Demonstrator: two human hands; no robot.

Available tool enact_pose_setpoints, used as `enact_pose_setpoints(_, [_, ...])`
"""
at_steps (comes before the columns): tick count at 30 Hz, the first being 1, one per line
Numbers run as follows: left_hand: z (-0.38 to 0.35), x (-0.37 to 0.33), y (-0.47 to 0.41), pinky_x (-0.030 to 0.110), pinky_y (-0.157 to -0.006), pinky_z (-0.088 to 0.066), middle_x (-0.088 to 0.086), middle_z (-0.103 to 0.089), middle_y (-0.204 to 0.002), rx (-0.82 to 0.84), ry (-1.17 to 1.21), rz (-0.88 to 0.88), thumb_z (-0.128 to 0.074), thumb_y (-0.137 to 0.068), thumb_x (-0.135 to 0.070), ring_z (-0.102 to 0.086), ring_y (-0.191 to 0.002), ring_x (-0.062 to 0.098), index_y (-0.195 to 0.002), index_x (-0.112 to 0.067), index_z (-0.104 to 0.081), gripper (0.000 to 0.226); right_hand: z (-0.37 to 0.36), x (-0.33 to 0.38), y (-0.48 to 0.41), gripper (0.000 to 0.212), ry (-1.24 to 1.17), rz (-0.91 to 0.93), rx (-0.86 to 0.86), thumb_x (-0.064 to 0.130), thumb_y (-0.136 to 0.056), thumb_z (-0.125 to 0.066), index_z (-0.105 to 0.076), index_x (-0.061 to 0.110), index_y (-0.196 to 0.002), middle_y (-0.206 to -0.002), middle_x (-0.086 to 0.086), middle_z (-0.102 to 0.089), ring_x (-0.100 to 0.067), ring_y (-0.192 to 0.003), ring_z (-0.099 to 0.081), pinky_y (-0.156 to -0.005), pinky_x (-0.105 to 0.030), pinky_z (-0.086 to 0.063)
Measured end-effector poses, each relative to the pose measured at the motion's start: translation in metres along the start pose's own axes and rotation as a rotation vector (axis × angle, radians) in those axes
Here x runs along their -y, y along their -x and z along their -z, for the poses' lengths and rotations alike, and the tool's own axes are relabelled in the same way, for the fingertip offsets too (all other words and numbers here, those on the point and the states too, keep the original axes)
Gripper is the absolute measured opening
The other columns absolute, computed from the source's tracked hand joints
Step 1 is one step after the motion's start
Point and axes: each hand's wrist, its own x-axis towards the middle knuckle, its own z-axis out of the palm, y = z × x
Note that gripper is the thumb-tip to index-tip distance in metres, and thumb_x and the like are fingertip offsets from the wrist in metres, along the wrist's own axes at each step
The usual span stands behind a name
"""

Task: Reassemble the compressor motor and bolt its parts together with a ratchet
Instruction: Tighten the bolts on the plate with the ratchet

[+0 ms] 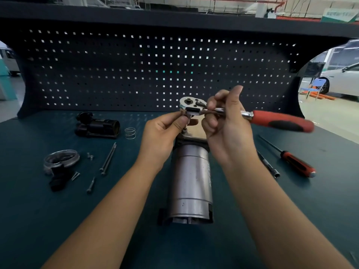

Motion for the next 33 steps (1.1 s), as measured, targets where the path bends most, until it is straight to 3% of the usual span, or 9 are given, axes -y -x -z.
enact_pose_setpoints(4, [0.005,-0.006,0.000,0.011,-0.078,-0.047,-0.020,-0.072,-0.082,0.079,-0.035,-0.009,-0.052,-0.093,-0.009,-0.064,-0.086,-0.006,-0.094,-0.027,-0.068,0.025,-0.002,-0.011,0.022,0.019,0.074,0.158,0.003,0.024,-0.094,-0.051,-0.061,0.012,-0.082,-0.070,0.002,-0.062,-0.008,-0.047,-0.046,-0.049,-0.016,-0.040])
enact_pose_setpoints(7, [0.006,-0.011,0.000,0.011,-0.076,-0.046,-0.018,-0.072,-0.084,0.131,-0.044,-0.014,-0.052,-0.091,-0.013,-0.063,-0.086,-0.004,-0.102,-0.021,-0.066,0.019,-0.006,-0.021,0.034,0.015,0.247,0.297,-0.021,0.012,-0.089,-0.049,-0.062,0.019,-0.089,-0.078,0.005,-0.064,-0.007,-0.053,-0.051,-0.054,-0.018,-0.044])
enact_pose_setpoints(12, [0.002,-0.017,0.000,0.021,-0.063,-0.050,-0.009,-0.068,-0.071,0.065,-0.026,0.032,-0.060,-0.084,0.006,-0.062,-0.070,0.008,-0.083,-0.026,-0.067,0.033,-0.021,-0.047,0.049,0.019,0.708,0.575,-0.121,0.021,-0.087,-0.048,-0.060,0.032,-0.097,-0.098,0.003,-0.065,-0.020,-0.079,-0.063,-0.074,-0.035,-0.053])
enact_pose_setpoints(15, [-0.002,-0.022,0.000,0.009,-0.052,-0.043,-0.017,-0.063,-0.059,0.025,-0.089,-0.008,-0.055,-0.079,0.005,-0.058,-0.056,-0.006,-0.075,-0.021,-0.059,0.027,-0.026,-0.057,0.052,0.021,0.839,0.710,-0.119,0.018,-0.090,-0.047,-0.057,0.026,-0.106,-0.103,0.006,-0.058,-0.011,-0.091,-0.059,-0.082,-0.024,-0.050])
enact_pose_setpoints(19, [-0.007,-0.020,-0.003,0.015,-0.053,-0.048,-0.011,-0.068,-0.061,0.004,-0.027,0.075,-0.063,-0.079,0.008,-0.062,-0.058,-0.001,-0.078,-0.015,-0.067,0.024,-0.024,-0.047,0.048,0.015,0.673,0.534,-0.227,0.026,-0.085,-0.050,-0.058,0.032,-0.095,-0.099,-0.005,-0.065,-0.024,-0.078,-0.062,-0.071,-0.033,-0.052])
enact_pose_setpoints(25, [-0.003,-0.014,-0.009,0.017,-0.067,-0.048,-0.008,-0.073,-0.073,0.082,-0.017,0.063,-0.064,-0.083,-0.001,-0.064,-0.074,0.004,-0.087,-0.019,-0.070,0.020,0.003,-0.006,0.018,0.013,0.142,0.175,-0.122,0.001,-0.086,-0.055,-0.051,0.013,-0.085,-0.076,-0.005,-0.064,-0.007,-0.042,-0.047,-0.045,-0.017,-0.041])
enact_pose_setpoints(29, [0.005,-0.016,-0.014,0.013,-0.069,-0.048,-0.012,-0.073,-0.076,0.186,-0.074,0.074,-0.059,-0.086,-0.001,-0.065,-0.076,-0.002,-0.087,-0.019,-0.068,0.021,0.013,0.011,-0.012,0.018,-0.022,-0.227,-0.065,0.006,-0.097,-0.041,-0.050,0.012,-0.081,-0.062,0.001,-0.065,-0.003,-0.036,-0.042,-0.037,-0.012,-0.034])
enact_pose_setpoints(31, [0.006,-0.017,-0.015,0.013,-0.072,-0.047,-0.015,-0.072,-0.077,0.208,-0.092,0.080,-0.058,-0.088,-0.002,-0.064,-0.077,-0.003,-0.087,-0.021,-0.068,0.022,0.015,0.008,-0.014,0.020,-0.047,-0.202,-0.026,0.007,-0.098,-0.038,-0.050,0.012,-0.083,-0.062,0.002,-0.063,-0.003,-0.036,-0.042,-0.037,-0.012,-0.033])
enact_pose_setpoints(33, [0.006,-0.017,-0.015,0.012,-0.074,-0.047,-0.017,-0.072,-0.078,0.209,-0.097,0.072,-0.058,-0.089,-0.004,-0.064,-0.079,-0.005,-0.089,-0.023,-0.067,0.021,0.014,0.002,-0.005,0.019,-0.015,-0.059,0.001,0.006,-0.099,-0.038,-0.051,0.012,-0.086,-0.067,0.001,-0.062,-0.005,-0.041,-0.044,-0.042,-0.014,-0.035])
